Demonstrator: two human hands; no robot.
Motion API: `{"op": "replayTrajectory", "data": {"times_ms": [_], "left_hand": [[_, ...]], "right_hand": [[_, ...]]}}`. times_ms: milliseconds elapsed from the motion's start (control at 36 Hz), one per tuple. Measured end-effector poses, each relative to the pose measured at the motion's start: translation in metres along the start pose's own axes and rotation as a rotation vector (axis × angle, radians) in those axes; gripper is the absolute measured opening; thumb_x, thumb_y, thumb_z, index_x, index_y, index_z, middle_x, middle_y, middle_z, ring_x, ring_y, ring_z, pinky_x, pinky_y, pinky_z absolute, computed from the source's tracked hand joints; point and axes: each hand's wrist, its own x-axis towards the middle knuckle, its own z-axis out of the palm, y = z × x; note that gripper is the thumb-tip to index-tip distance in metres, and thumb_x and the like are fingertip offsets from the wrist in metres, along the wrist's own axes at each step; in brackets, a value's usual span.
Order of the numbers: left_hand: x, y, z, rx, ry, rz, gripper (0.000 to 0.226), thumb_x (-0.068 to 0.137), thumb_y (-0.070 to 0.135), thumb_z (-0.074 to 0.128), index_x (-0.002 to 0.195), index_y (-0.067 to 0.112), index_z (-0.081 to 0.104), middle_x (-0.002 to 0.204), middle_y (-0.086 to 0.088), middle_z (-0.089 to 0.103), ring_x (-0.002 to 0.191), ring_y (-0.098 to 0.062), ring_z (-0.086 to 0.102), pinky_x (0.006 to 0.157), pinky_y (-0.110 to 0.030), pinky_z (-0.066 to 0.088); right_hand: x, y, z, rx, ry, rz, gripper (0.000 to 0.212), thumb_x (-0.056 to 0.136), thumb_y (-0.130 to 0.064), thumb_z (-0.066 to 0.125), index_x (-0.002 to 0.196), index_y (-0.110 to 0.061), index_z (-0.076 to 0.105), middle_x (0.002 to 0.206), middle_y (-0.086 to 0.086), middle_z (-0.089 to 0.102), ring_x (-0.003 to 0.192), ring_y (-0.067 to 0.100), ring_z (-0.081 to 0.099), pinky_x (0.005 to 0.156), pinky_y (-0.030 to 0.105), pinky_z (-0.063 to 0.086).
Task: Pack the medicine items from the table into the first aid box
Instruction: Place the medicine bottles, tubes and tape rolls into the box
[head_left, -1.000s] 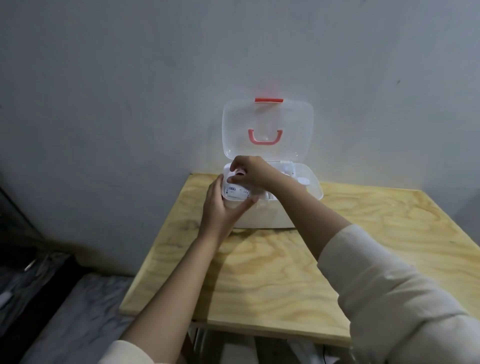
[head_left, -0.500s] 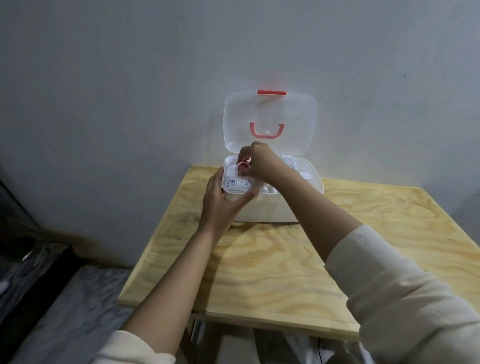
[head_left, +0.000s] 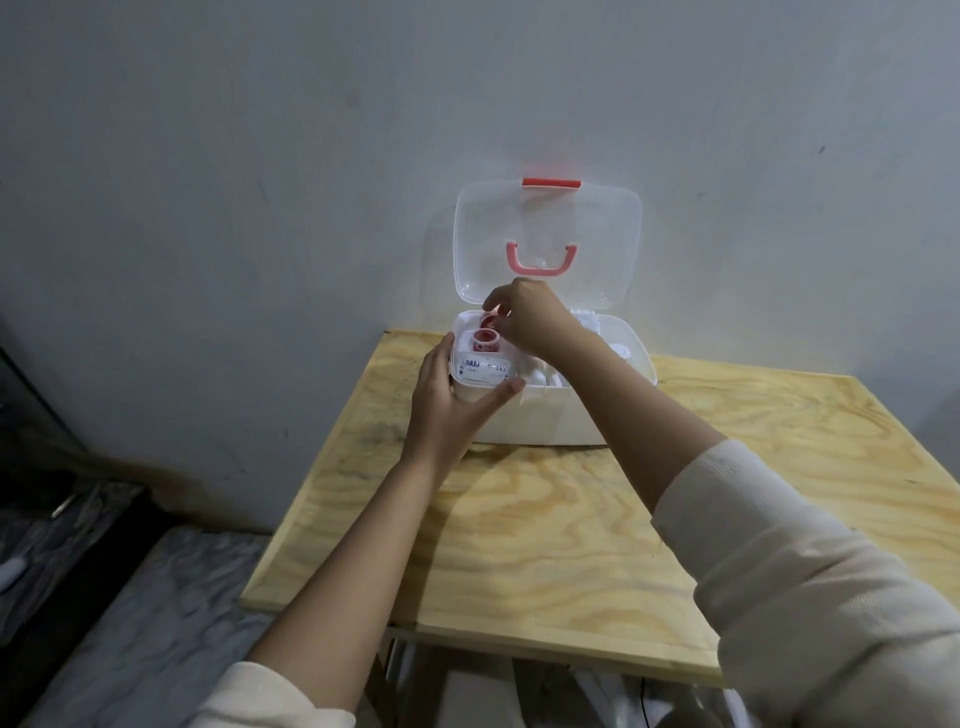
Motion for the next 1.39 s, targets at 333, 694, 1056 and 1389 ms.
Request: {"op": "replayTrajectory", "data": {"times_ms": [333, 694, 1056, 1389], "left_hand": [[0.001, 0.002, 0.000, 0.044, 0.009, 0.005, 0.083, 0.073, 0.041, 0.080, 0.143, 0.020, 0.041, 0.128, 0.014, 0.043, 0.123, -0.006, 0.045, 0.098, -0.023, 0.039], [0.000, 0.003, -0.001, 0.088, 0.001, 0.006, 0.087, 0.073, 0.044, 0.079, 0.145, 0.018, 0.038, 0.143, 0.002, 0.046, 0.124, -0.005, 0.044, 0.086, -0.003, 0.039], [0.000, 0.002, -0.001, 0.089, 0.013, 0.029, 0.085, 0.075, 0.038, 0.079, 0.146, 0.017, 0.037, 0.138, 0.008, 0.043, 0.119, 0.002, 0.036, 0.077, 0.005, 0.028], [0.001, 0.003, -0.001, 0.093, 0.001, 0.027, 0.089, 0.075, 0.040, 0.078, 0.148, 0.015, 0.034, 0.149, 0.000, 0.042, 0.133, -0.010, 0.040, 0.097, -0.018, 0.032]], "right_hand": [[0.000, 0.000, -0.006, -0.107, -0.062, -0.060, 0.027, 0.083, -0.004, 0.062, 0.110, -0.001, 0.060, 0.112, 0.017, 0.065, 0.099, 0.031, 0.061, 0.086, 0.035, 0.050], [-0.003, 0.006, -0.011, 0.056, -0.016, -0.064, 0.030, 0.074, -0.004, 0.073, 0.102, -0.002, 0.062, 0.103, 0.013, 0.068, 0.086, 0.021, 0.061, 0.082, 0.030, 0.054], [-0.005, 0.006, -0.008, 0.018, -0.054, -0.099, 0.026, 0.080, -0.006, 0.067, 0.106, 0.000, 0.064, 0.107, 0.015, 0.068, 0.096, 0.027, 0.064, 0.089, 0.034, 0.053], [0.006, 0.009, 0.003, -0.103, -0.055, -0.078, 0.020, 0.080, -0.001, 0.066, 0.098, -0.005, 0.071, 0.100, 0.013, 0.071, 0.086, 0.027, 0.067, 0.084, 0.038, 0.056]]}}
